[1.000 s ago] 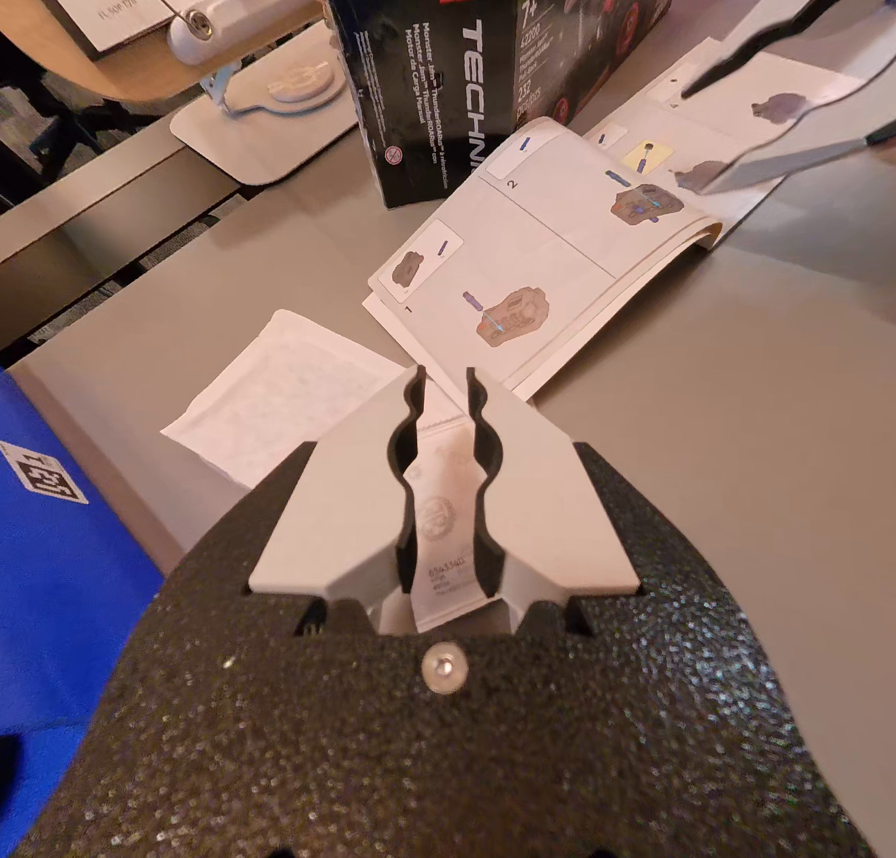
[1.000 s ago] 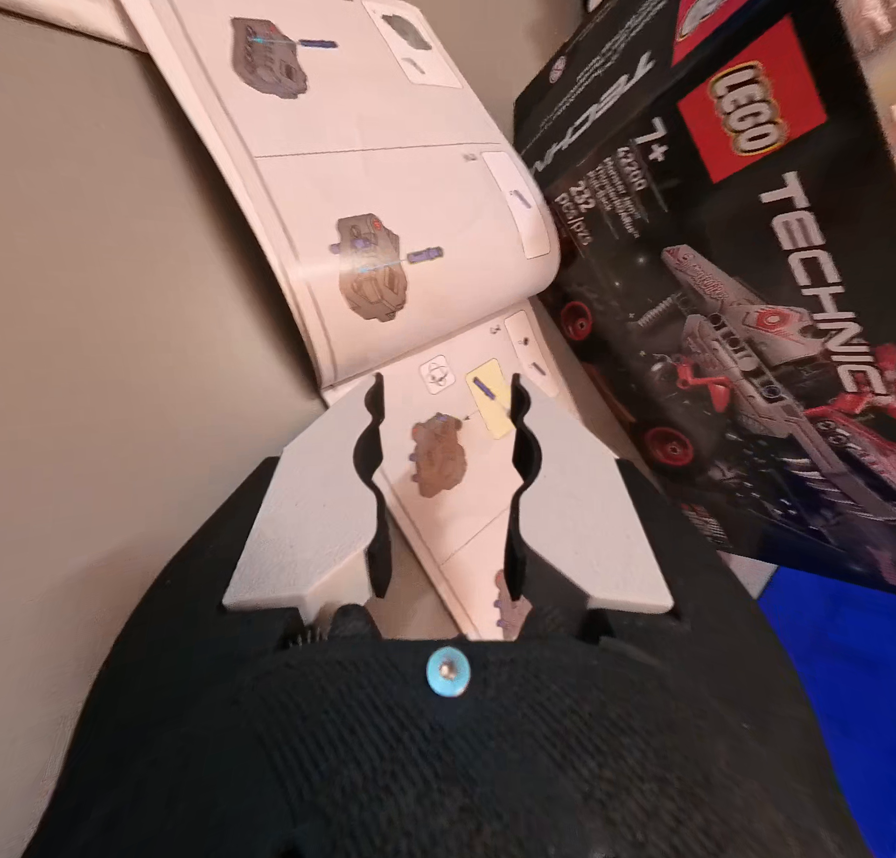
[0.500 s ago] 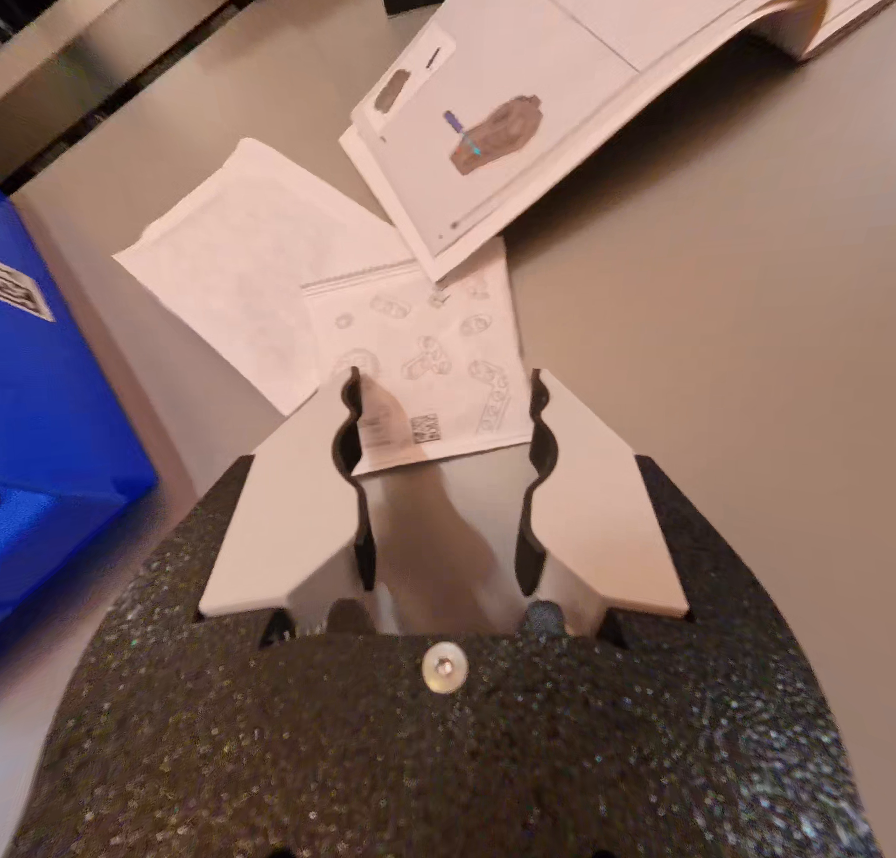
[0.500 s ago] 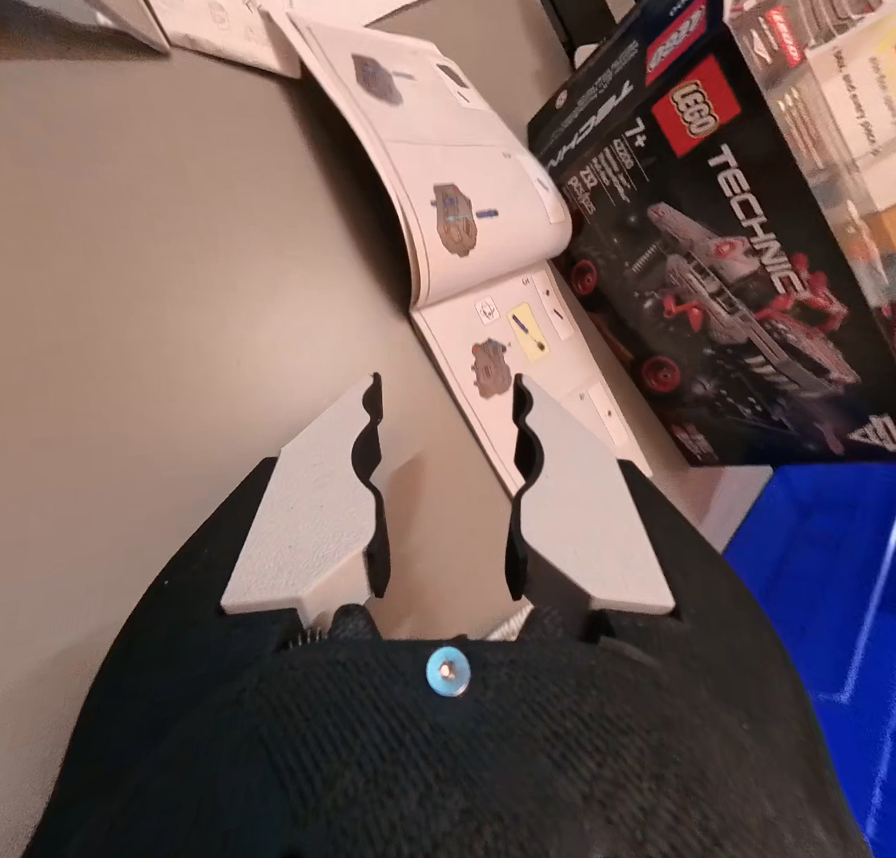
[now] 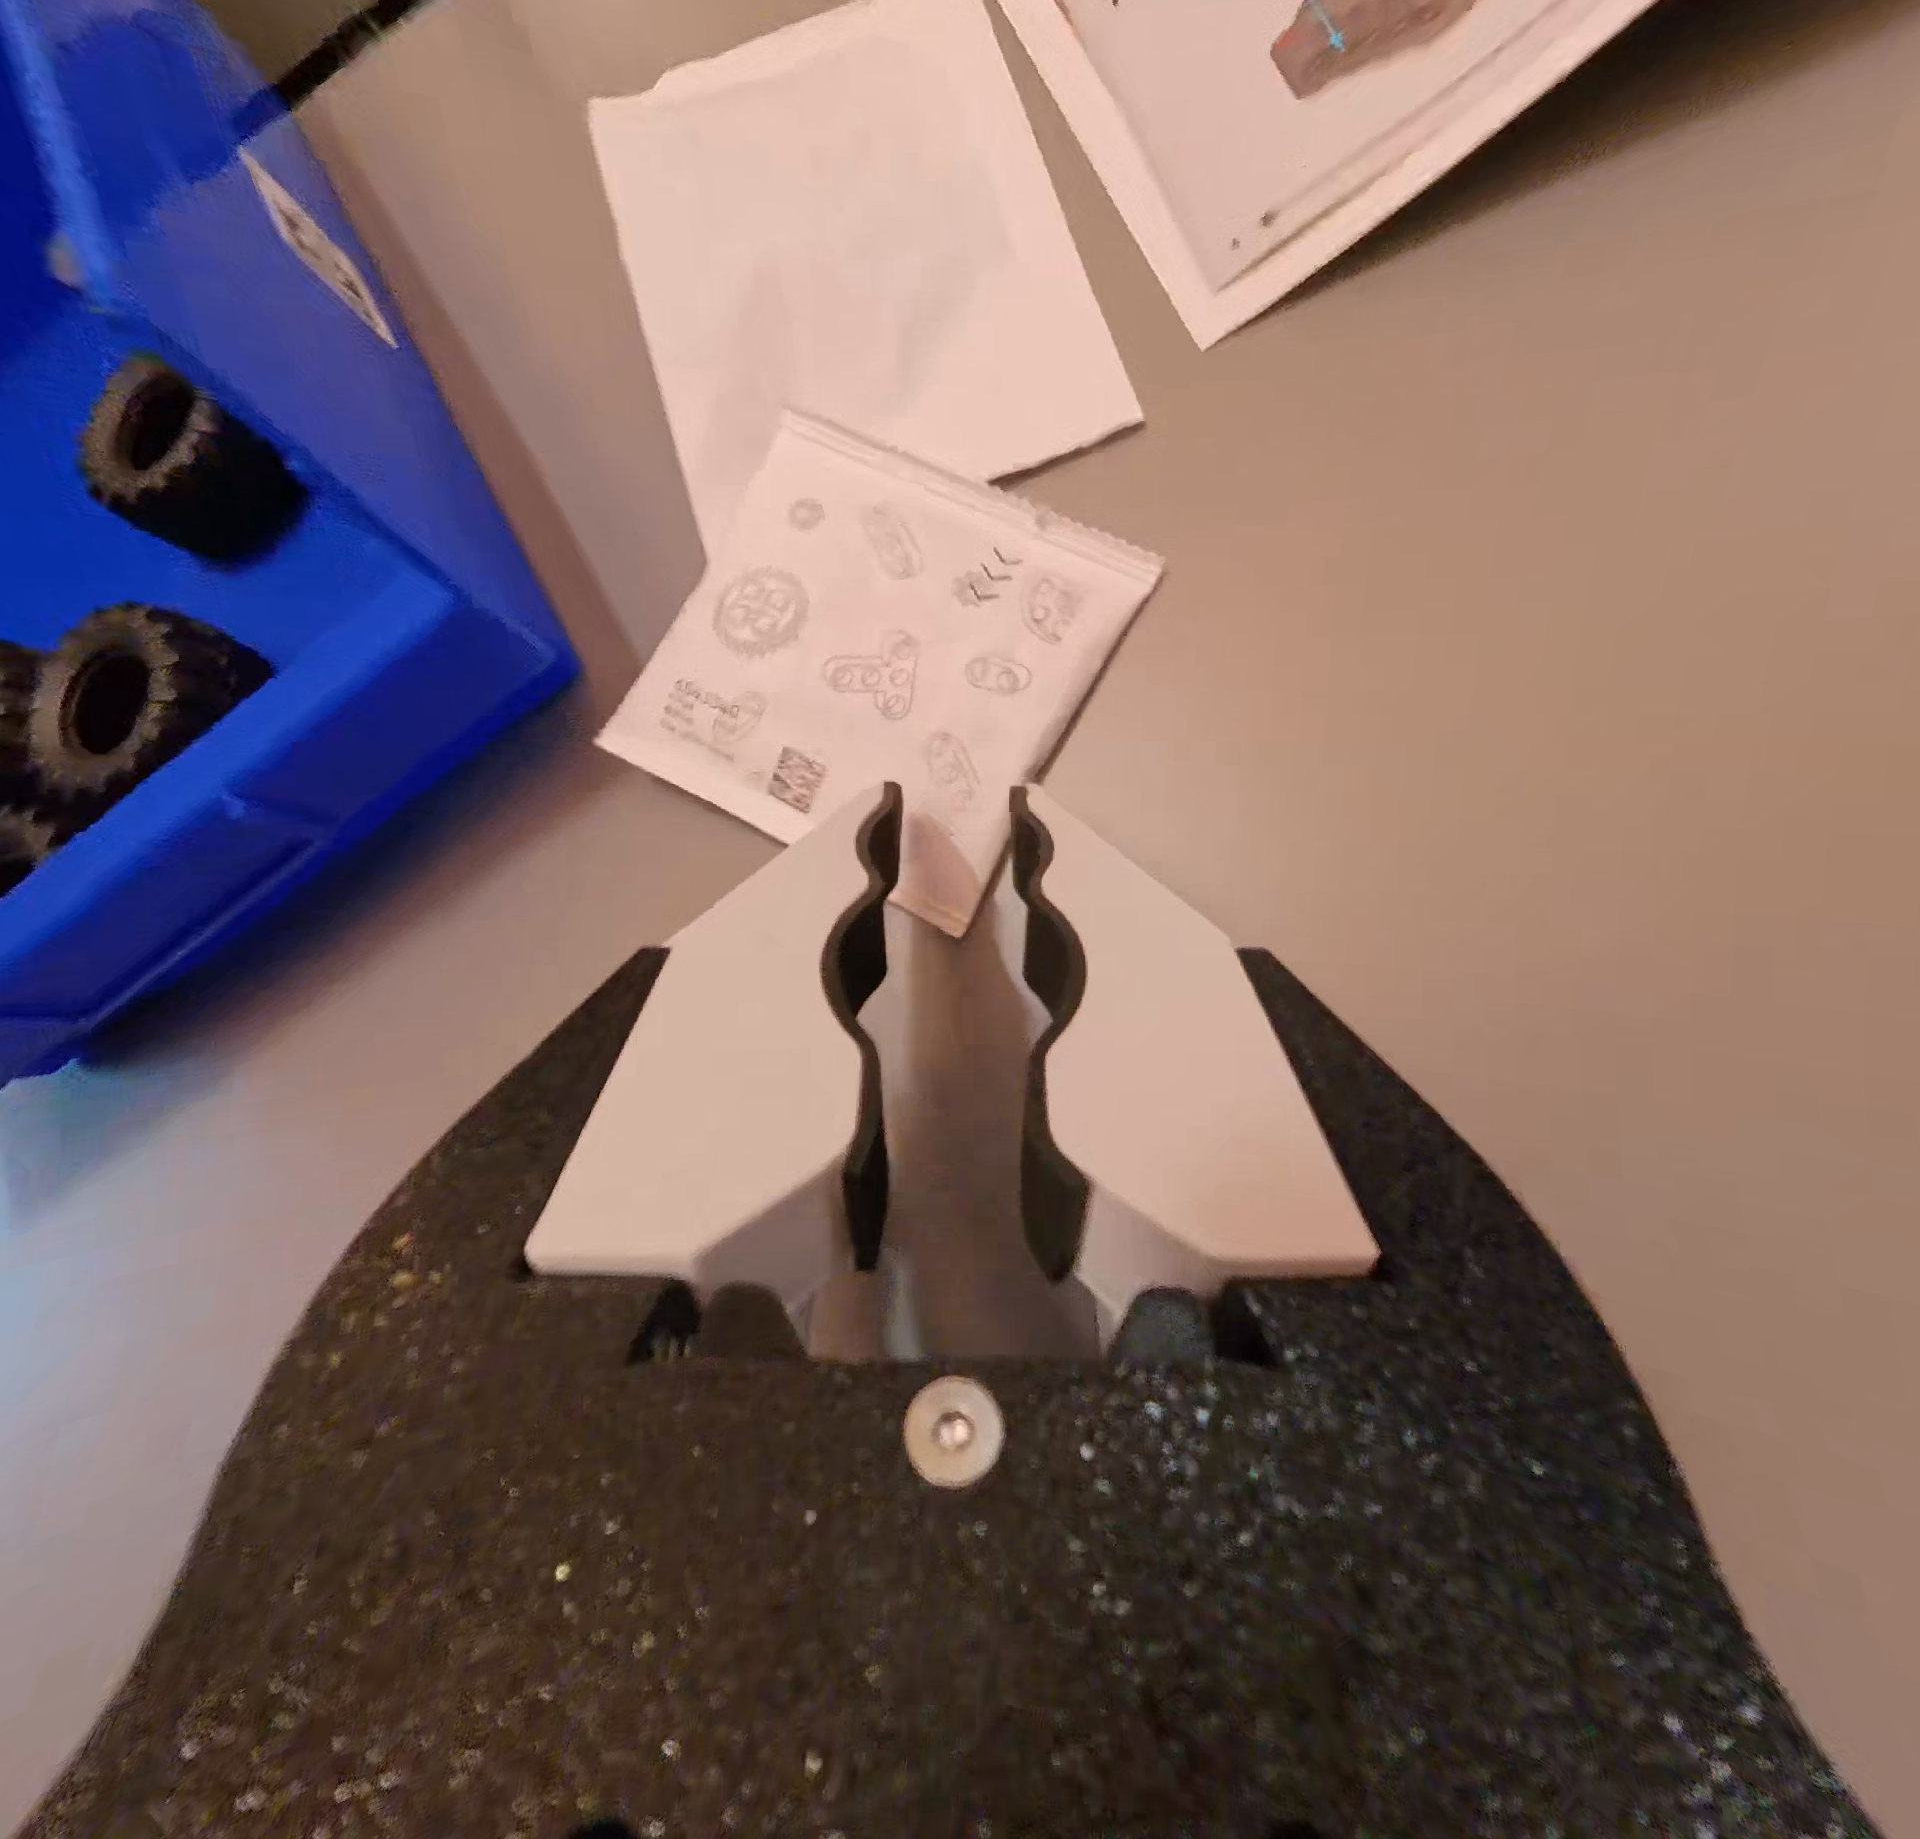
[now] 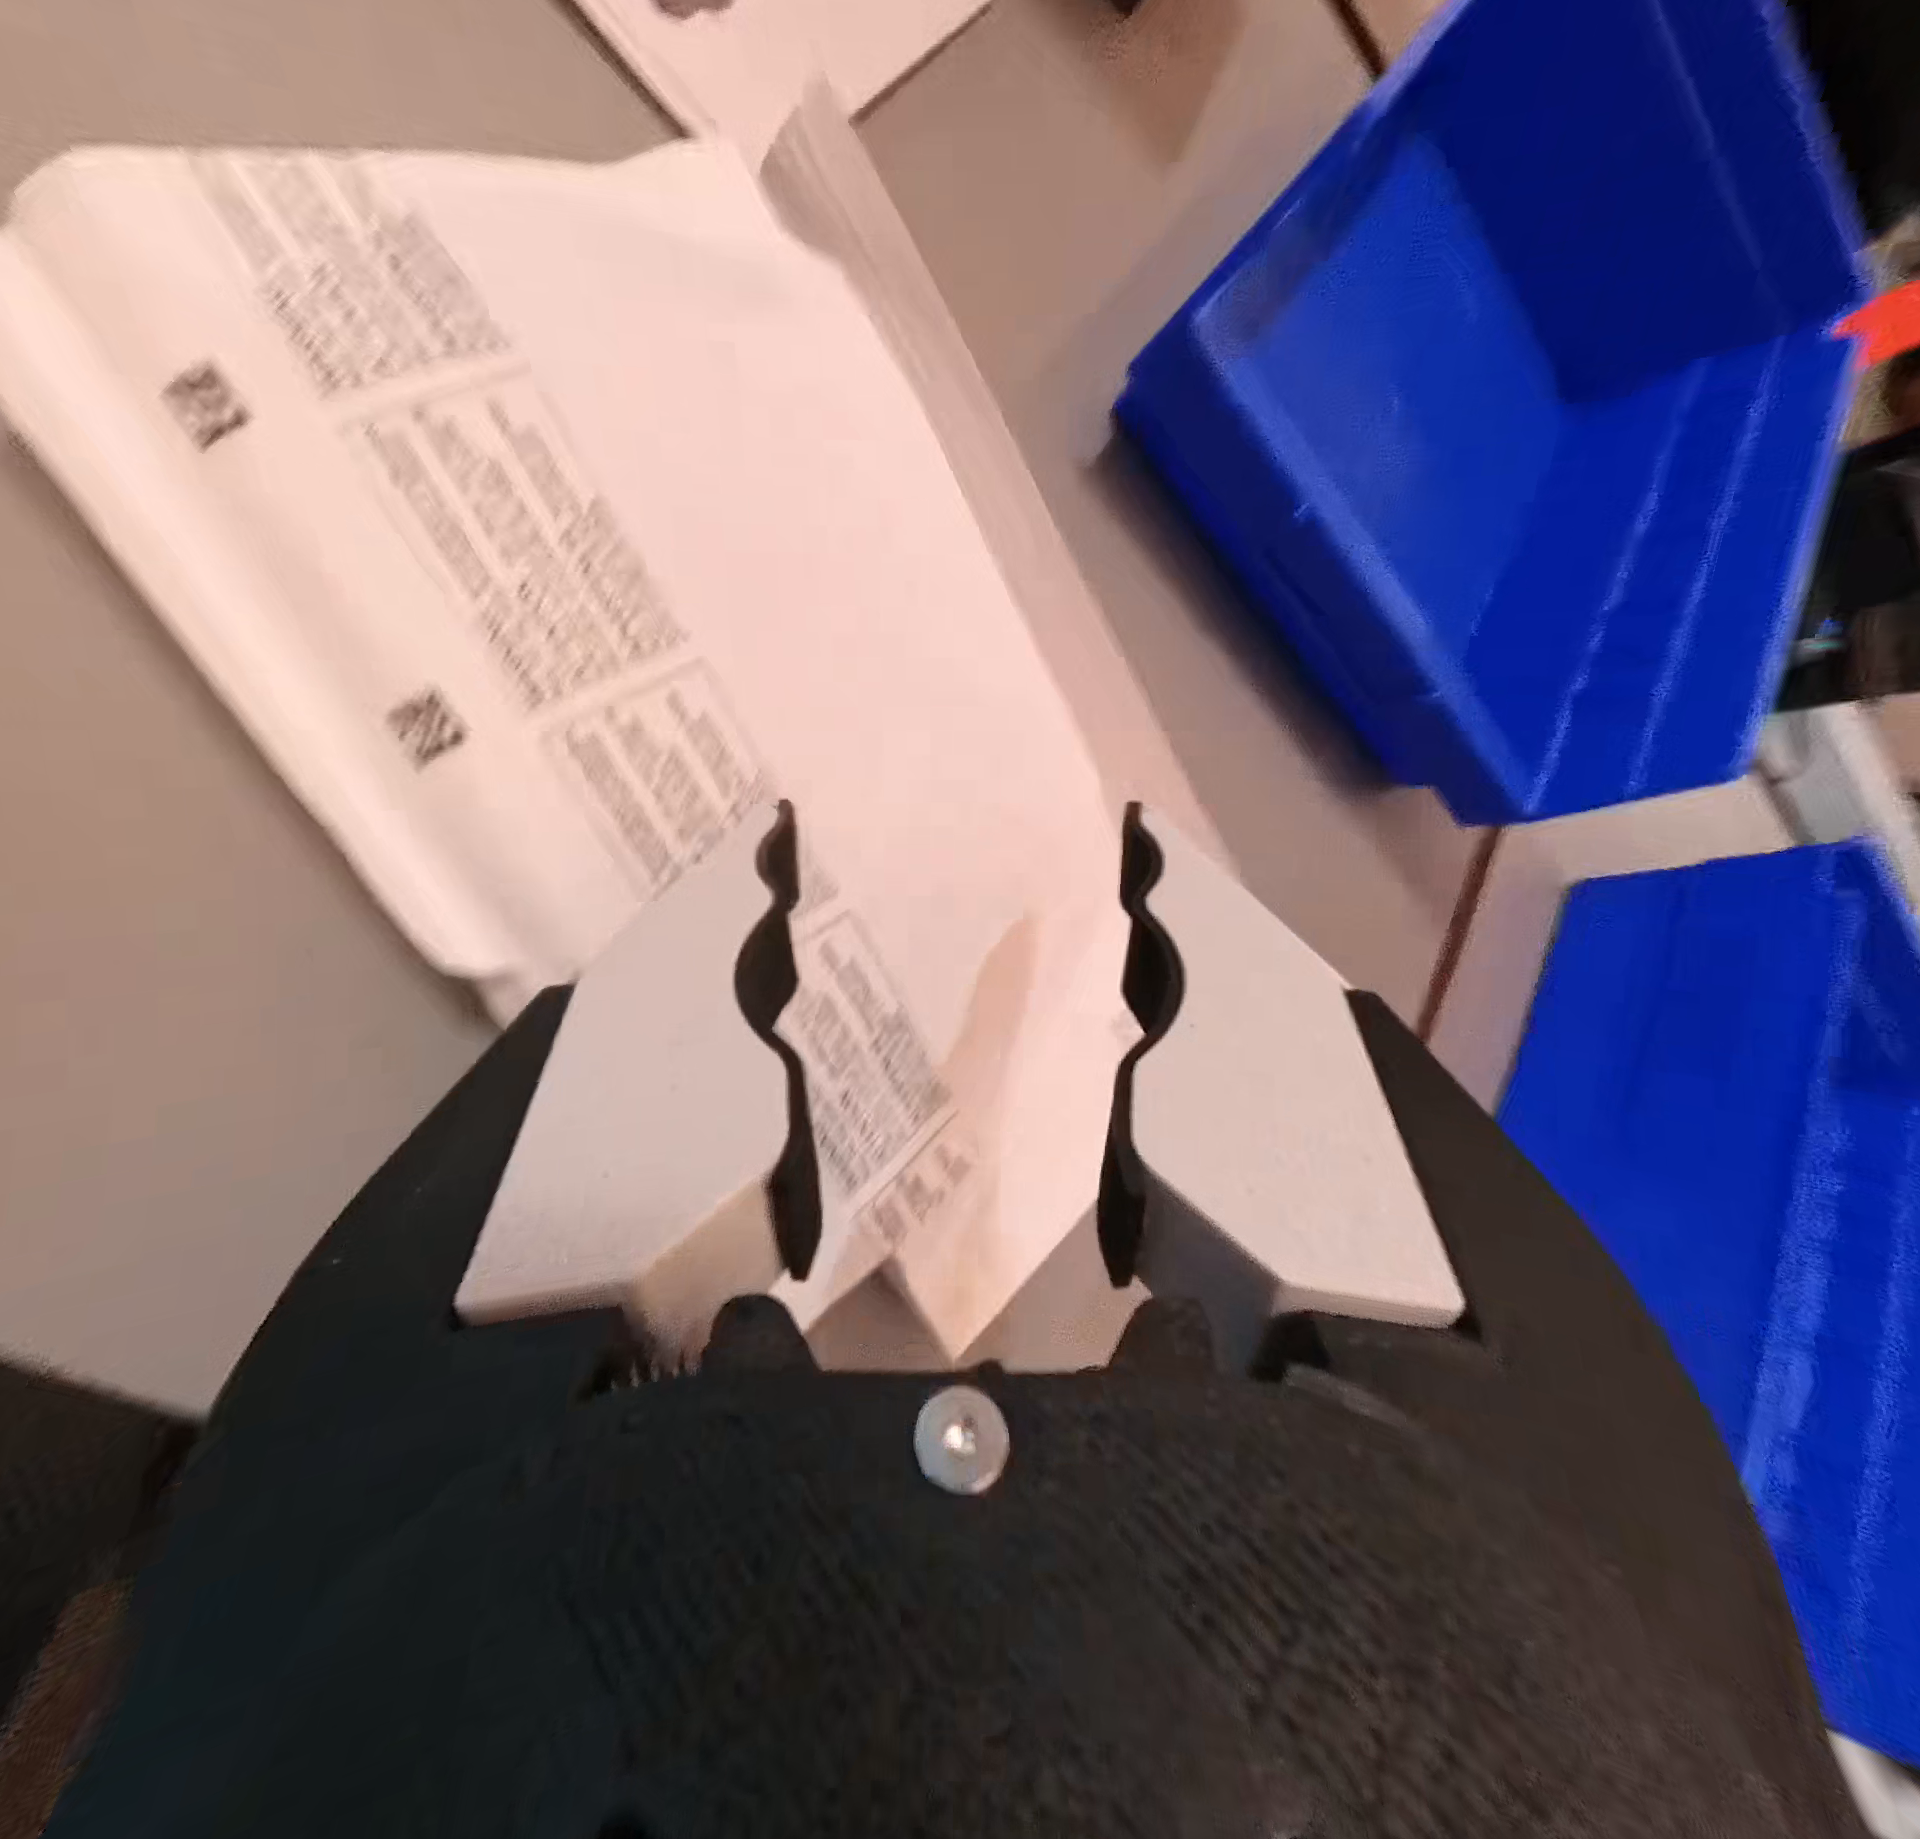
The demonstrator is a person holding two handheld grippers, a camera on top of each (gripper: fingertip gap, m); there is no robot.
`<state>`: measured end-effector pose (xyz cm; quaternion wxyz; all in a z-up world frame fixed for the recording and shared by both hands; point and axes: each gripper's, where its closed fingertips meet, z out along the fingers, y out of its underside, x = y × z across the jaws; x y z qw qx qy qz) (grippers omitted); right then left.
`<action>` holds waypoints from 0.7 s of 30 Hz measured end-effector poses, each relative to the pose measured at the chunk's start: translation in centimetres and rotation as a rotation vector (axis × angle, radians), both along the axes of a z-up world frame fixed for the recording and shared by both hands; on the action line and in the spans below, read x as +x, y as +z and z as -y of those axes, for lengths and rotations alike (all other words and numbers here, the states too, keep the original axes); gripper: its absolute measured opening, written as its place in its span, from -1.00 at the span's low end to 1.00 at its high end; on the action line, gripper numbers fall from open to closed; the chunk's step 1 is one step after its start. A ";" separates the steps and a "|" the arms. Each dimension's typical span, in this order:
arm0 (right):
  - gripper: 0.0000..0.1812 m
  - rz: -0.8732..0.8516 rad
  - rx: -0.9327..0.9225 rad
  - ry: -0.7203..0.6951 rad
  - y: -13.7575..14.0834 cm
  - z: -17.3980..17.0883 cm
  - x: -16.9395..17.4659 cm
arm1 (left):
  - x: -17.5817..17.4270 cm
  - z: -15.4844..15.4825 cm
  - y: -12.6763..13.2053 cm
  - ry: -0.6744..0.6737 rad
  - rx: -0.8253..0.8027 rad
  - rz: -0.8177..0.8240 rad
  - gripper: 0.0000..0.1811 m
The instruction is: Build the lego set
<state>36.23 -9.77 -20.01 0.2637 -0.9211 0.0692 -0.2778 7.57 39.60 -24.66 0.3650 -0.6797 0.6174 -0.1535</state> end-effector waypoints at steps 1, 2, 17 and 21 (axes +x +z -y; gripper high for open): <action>-0.25 -0.047 0.008 0.025 -0.6 0.7 -0.7 | 0.1 0.2 0.9 0.003 -0.002 0.028 -0.79; -0.20 -0.074 0.009 0.049 -1.0 1.2 -1.3 | 0.3 0.6 1.8 0.001 -0.003 0.056 -0.77; -0.46 0.174 -0.087 0.277 -4.4 -1.0 -5.7 | 16.4 31.2 2.4 -1.026 0.598 0.194 -0.47; -0.82 0.257 -0.006 0.268 -1.3 -0.9 -5.3 | 19.7 35.6 2.4 -1.114 0.686 0.248 -0.41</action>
